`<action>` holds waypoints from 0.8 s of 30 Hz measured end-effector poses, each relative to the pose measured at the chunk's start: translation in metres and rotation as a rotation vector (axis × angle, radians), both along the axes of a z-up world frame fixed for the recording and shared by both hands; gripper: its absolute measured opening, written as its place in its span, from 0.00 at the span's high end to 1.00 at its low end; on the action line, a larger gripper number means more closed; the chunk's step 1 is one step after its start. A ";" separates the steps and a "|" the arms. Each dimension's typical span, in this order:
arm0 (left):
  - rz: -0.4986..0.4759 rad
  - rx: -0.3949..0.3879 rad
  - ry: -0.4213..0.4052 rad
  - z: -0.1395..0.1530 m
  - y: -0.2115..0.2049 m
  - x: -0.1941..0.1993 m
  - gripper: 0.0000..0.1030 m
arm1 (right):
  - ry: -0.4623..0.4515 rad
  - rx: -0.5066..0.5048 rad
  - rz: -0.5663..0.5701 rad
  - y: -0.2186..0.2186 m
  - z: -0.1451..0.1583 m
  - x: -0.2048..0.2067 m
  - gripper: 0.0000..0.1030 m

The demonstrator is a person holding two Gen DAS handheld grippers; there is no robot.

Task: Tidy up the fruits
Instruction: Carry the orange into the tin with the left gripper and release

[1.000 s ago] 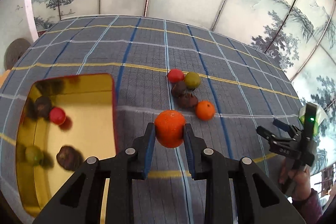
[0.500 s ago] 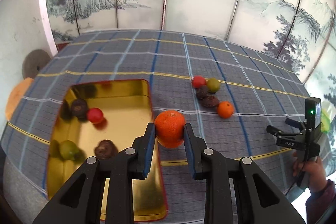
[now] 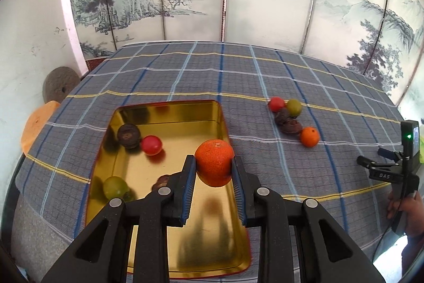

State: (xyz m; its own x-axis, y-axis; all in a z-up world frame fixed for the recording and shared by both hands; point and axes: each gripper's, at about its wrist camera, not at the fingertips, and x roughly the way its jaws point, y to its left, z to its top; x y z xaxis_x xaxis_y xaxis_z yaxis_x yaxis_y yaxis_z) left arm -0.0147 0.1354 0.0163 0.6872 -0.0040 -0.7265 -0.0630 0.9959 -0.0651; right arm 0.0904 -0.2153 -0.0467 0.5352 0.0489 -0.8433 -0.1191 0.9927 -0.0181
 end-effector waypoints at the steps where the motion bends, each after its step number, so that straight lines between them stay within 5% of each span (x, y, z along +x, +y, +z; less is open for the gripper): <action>1: 0.005 0.002 0.001 -0.001 0.002 0.000 0.73 | 0.000 0.000 0.000 0.000 0.000 0.000 0.00; 24: 0.120 0.072 0.061 -0.042 0.043 -0.019 0.72 | -0.001 -0.001 0.000 0.000 0.000 0.000 0.00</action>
State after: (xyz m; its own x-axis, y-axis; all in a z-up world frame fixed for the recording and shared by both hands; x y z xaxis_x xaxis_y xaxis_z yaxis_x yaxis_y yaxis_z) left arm -0.0336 0.1788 -0.0259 0.6342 0.1290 -0.7623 -0.1835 0.9829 0.0137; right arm 0.0902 -0.2151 -0.0471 0.5357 0.0483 -0.8430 -0.1192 0.9927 -0.0189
